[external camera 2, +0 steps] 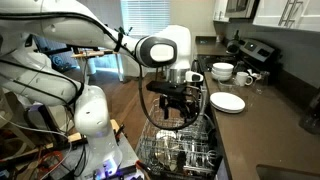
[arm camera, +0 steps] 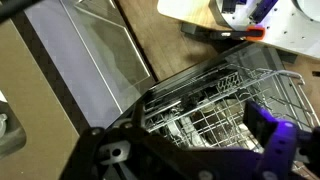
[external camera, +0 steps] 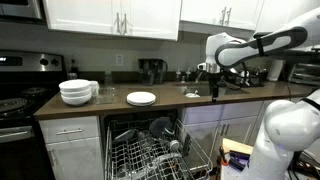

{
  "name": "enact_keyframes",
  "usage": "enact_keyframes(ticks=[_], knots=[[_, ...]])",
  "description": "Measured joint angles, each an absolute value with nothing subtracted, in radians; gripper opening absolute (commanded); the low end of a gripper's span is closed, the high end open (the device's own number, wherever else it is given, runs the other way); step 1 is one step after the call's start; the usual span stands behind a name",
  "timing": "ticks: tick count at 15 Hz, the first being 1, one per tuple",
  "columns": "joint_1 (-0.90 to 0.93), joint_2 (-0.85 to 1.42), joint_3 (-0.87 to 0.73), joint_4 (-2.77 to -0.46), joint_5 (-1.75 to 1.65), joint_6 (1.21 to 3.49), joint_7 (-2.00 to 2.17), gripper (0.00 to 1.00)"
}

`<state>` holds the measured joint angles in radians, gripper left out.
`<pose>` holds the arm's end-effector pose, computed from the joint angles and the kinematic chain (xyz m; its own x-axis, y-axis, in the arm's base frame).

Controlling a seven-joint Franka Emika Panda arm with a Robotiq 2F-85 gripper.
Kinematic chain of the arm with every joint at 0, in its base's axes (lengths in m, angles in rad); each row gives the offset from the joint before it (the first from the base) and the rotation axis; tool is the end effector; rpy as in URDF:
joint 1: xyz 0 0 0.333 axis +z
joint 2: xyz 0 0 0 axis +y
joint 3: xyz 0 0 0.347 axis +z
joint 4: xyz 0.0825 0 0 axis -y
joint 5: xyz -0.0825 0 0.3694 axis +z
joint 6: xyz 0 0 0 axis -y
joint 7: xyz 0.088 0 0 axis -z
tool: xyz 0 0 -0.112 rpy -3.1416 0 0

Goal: Pick up one plate and put it into the dishwasher.

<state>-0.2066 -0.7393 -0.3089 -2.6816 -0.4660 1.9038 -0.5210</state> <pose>0.2373 -0.1803 0.4631 0.9579 0.2348 -0.1652 0.2612 -0.9516 0.1621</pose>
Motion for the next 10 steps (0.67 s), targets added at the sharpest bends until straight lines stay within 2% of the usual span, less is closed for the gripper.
enact_keyframes(ticks=[10], knots=[[-0.198,-0.739,-0.306,-2.677,-0.466,1.906,-0.521,1.0]])
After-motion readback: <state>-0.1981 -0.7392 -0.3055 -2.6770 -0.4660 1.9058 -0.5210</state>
